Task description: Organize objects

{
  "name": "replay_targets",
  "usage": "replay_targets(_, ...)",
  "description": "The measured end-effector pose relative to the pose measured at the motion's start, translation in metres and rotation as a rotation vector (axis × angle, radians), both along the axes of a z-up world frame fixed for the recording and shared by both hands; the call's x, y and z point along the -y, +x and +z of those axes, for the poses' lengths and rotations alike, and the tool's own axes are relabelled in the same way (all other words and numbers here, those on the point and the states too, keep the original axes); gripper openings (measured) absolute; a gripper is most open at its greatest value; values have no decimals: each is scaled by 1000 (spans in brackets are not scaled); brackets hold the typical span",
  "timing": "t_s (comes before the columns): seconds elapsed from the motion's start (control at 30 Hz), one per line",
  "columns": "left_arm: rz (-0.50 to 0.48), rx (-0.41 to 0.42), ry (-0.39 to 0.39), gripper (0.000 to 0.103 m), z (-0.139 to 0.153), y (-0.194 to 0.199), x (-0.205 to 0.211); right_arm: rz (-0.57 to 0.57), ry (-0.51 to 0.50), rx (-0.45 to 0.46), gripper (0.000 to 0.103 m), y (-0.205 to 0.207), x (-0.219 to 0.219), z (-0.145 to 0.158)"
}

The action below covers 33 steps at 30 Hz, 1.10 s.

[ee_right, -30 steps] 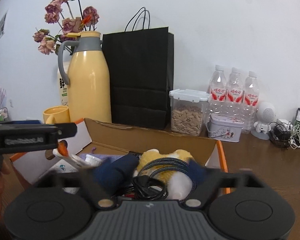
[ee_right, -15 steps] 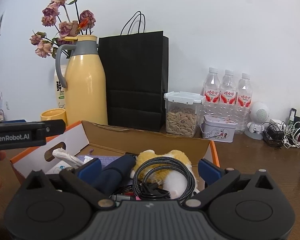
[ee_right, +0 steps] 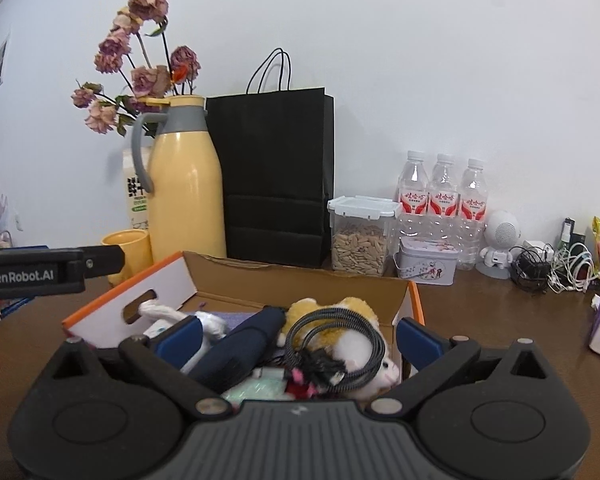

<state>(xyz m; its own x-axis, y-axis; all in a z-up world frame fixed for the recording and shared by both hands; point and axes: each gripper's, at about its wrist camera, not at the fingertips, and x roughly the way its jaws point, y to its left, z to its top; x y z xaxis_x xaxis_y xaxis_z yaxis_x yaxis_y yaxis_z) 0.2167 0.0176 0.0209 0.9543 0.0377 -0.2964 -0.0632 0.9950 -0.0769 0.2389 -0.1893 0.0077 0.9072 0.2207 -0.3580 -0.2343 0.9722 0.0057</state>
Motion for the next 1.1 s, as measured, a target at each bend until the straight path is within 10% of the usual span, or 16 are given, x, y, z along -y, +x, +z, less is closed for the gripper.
replay_targets(1.1,-6,-233,29,103,-41,-130,-13,-22,22,-205,103,-119,6,-21)
